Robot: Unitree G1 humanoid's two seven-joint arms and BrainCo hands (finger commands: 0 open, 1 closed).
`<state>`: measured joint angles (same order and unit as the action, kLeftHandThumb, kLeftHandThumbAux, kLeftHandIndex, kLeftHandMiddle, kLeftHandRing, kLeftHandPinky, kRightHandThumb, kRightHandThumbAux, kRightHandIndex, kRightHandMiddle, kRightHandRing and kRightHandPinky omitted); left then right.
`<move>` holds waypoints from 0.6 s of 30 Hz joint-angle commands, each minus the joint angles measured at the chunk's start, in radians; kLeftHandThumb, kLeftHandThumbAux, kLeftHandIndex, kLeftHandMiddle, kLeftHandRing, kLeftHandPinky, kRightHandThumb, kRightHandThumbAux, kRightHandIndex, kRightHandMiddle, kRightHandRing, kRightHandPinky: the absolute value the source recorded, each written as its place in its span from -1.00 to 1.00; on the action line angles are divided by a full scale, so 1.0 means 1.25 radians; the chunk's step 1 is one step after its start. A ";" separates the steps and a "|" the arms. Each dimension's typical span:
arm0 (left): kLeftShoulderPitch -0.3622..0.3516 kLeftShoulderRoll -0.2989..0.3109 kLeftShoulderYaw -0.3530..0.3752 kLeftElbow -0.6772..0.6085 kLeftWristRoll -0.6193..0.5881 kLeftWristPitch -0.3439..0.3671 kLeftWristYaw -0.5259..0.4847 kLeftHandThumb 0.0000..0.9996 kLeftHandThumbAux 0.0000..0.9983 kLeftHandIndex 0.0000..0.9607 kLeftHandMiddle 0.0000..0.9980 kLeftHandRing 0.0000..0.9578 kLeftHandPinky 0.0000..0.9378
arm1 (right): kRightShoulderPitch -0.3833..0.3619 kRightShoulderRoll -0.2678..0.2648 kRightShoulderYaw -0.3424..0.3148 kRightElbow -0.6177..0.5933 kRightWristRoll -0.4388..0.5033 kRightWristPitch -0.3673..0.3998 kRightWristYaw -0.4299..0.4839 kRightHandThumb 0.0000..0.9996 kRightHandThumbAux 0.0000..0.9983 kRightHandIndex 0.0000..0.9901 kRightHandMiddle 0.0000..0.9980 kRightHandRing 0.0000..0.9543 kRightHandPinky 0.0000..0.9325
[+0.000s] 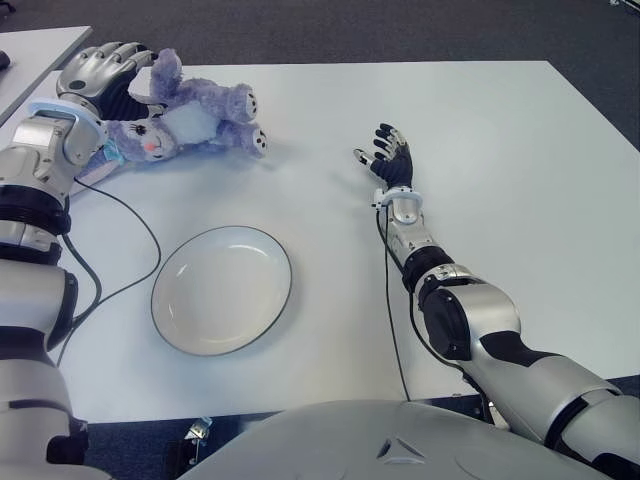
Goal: Put the doll into the plate.
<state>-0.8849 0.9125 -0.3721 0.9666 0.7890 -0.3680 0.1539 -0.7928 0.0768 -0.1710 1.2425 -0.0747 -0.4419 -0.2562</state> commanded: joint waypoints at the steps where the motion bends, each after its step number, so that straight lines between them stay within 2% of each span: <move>1: -0.021 -0.026 -0.030 0.040 0.025 -0.015 0.027 -0.41 -0.06 -1.00 -0.97 -0.94 -0.90 | 0.154 0.131 -0.010 0.101 0.013 0.114 0.003 -0.54 0.89 -0.70 -0.64 -0.65 -0.60; 4: -0.035 -0.033 -0.043 0.047 0.034 -0.019 0.030 -0.39 -0.06 -1.00 -0.96 -0.93 -0.88 | 0.154 0.131 -0.009 0.101 0.011 0.116 0.001 -0.55 0.89 -0.70 -0.64 -0.65 -0.61; 7: -0.048 -0.039 -0.057 0.047 0.044 -0.022 0.026 -0.40 -0.06 -1.00 -0.96 -0.94 -0.97 | 0.153 0.132 -0.008 0.102 0.010 0.118 -0.001 -0.55 0.90 -0.69 -0.64 -0.65 -0.61; 13: -0.075 -0.054 -0.079 0.027 0.058 -0.020 0.005 -0.44 -0.07 -1.00 -0.98 -0.96 -1.00 | 0.152 0.132 -0.006 0.102 0.008 0.121 -0.002 -0.54 0.90 -0.69 -0.63 -0.65 -0.61; 18: -0.084 -0.053 -0.095 0.035 0.068 -0.039 0.019 -0.45 -0.06 -1.00 -0.99 -0.97 -1.00 | 0.152 0.133 -0.004 0.102 0.007 0.122 -0.005 -0.53 0.89 -0.69 -0.64 -0.65 -0.61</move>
<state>-0.9718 0.8666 -0.4551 1.0008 0.8378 -0.3925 0.1743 -0.7929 0.0768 -0.1693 1.2415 -0.0754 -0.4419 -0.2563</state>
